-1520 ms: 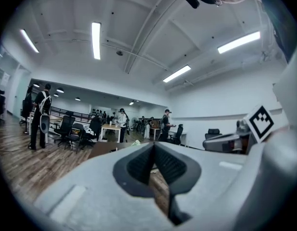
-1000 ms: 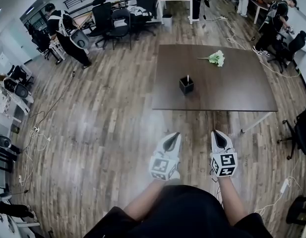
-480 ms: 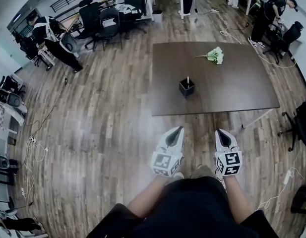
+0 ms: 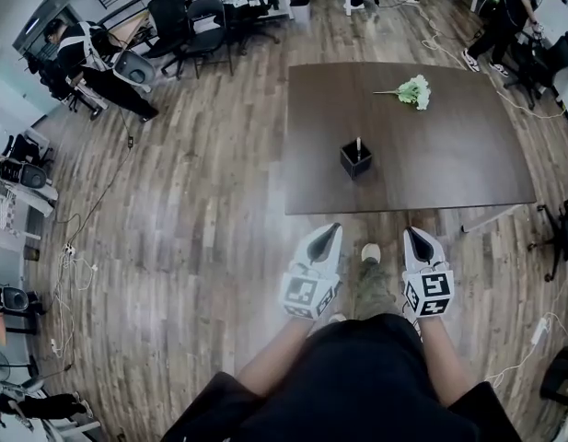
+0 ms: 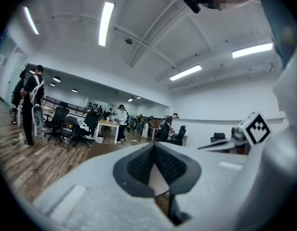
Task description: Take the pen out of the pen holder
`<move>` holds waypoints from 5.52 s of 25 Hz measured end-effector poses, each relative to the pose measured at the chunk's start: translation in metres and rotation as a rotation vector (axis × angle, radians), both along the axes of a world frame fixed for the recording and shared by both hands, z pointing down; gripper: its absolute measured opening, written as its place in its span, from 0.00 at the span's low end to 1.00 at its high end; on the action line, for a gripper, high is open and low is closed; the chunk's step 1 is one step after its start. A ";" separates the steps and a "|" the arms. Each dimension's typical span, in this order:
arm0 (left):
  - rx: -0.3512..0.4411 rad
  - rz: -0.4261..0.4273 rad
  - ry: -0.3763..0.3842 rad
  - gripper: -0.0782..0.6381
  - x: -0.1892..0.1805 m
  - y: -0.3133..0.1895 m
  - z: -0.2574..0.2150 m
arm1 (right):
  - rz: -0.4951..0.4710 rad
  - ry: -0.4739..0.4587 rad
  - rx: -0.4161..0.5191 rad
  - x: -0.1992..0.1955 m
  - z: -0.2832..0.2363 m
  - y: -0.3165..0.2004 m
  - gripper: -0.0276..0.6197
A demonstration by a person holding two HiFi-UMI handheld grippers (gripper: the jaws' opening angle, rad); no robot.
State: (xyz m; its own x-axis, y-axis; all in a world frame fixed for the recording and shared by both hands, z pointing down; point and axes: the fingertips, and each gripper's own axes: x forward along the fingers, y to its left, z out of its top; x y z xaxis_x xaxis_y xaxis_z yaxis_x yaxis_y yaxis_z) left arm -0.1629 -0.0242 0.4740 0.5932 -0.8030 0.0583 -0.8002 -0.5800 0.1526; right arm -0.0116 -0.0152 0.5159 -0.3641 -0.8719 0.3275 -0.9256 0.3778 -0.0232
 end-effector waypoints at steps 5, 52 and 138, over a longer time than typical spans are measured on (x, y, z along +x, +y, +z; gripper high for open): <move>-0.042 -0.033 -0.037 0.12 0.019 -0.080 0.026 | -0.029 -0.022 -0.009 0.018 0.017 -0.086 0.05; -0.482 0.099 -0.518 0.31 0.146 -0.460 0.275 | -0.205 -0.105 -0.259 0.127 0.130 -0.441 0.05; -0.021 -0.222 -0.095 0.18 0.034 -0.415 -0.023 | -0.024 -0.012 0.091 0.124 -0.030 -0.446 0.04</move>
